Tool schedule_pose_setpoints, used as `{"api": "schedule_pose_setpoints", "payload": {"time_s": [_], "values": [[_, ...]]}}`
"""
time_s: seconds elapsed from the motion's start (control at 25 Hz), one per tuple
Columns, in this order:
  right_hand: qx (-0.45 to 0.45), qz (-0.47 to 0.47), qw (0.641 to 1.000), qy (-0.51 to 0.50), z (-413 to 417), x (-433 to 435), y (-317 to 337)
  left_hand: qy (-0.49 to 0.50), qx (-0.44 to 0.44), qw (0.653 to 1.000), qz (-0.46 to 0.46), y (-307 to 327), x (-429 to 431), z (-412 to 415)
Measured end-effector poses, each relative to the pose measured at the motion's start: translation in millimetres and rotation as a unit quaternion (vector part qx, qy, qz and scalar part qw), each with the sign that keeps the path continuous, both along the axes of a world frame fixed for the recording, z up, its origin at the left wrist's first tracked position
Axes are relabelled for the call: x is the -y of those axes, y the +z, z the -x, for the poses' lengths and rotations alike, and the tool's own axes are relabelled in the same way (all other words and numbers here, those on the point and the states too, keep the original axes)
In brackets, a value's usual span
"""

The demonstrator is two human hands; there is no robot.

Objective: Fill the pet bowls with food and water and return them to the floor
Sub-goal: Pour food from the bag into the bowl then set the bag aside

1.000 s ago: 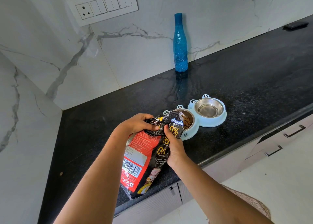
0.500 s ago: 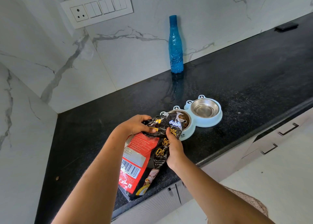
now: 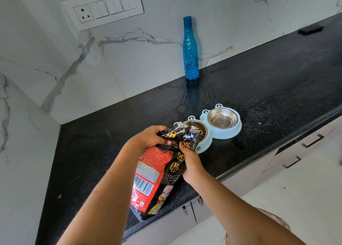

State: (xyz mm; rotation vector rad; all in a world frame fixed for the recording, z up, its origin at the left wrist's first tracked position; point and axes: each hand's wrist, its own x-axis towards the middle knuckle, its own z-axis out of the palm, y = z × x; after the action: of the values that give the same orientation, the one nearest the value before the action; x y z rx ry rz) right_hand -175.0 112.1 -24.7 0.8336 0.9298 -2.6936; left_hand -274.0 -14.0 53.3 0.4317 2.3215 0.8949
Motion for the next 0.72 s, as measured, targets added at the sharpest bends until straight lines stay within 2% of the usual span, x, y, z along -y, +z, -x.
{"api": "schedule_pose_setpoints", "payload": {"time_s": [0.72], "values": [[0.013, -0.057, 0.997, -0.05, 1.3, 7.8, 2.5, 0.036, 0.061, 0.996, -0.062, 0.5, -1.9, -3.6]]}}
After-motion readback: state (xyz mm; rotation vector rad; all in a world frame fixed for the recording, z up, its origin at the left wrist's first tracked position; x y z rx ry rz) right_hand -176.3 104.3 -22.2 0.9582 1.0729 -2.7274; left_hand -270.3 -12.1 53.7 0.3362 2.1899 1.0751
